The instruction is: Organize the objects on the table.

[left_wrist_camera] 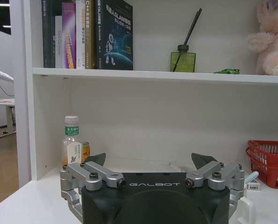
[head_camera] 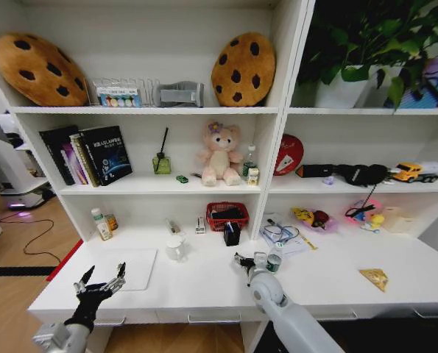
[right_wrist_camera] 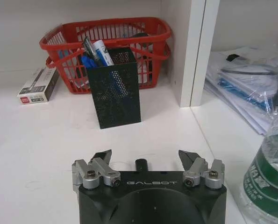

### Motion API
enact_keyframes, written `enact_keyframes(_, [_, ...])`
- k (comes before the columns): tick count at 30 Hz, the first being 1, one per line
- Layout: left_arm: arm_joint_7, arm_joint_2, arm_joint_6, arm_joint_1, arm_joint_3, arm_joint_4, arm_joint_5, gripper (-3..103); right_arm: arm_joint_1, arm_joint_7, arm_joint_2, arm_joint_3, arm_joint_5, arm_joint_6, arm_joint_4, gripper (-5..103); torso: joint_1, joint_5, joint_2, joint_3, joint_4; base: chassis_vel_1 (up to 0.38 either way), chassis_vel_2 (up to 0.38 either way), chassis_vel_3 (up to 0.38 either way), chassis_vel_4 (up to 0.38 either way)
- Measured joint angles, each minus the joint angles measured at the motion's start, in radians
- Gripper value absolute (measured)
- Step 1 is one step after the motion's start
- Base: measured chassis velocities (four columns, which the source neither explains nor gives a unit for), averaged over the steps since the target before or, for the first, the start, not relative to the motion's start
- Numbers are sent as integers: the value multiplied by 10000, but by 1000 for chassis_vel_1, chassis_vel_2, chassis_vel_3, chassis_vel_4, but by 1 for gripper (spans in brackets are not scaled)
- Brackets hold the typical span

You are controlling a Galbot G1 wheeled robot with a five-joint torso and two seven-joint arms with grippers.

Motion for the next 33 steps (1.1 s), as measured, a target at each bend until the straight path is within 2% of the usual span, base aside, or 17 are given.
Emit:
enact_keyframes(3, [0, 0, 0, 0, 0, 0, 0, 100, 9, 60, 43, -75, 269, -126, -50, 71, 0, 0, -1, 0, 0, 0, 0, 0, 0])
enact_keyframes(6, [0, 0, 0, 0, 0, 0, 0, 100, 18, 96, 67, -83, 292, -134, -117, 68, 0, 0, -1, 0, 0, 0, 0, 0, 0])
enact_keyframes(8, [0, 0, 0, 0, 0, 0, 0, 100, 49, 125, 80, -93, 271, -136, -239, 59, 0, -1, -1, 0, -1, 0, 0, 0, 0])
enact_keyframes(19, [0, 0, 0, 0, 0, 0, 0, 100, 109, 150, 137, -126, 245, -81, -501, 47, 0, -1, 0, 0, -1, 0, 0, 0, 0])
enact_keyframes(30, [0, 0, -1, 0, 0, 0, 0, 100, 131, 99, 242, -181, 203, -49, -654, 44, -2, -4, 1, -2, -1, 0, 0, 0, 0])
enact_keyframes(33, [0, 0, -1, 0, 0, 0, 0, 100, 118, 98, 220, -189, 183, -40, -665, 35, -1, -2, 1, 0, -2, 0, 0, 0, 0])
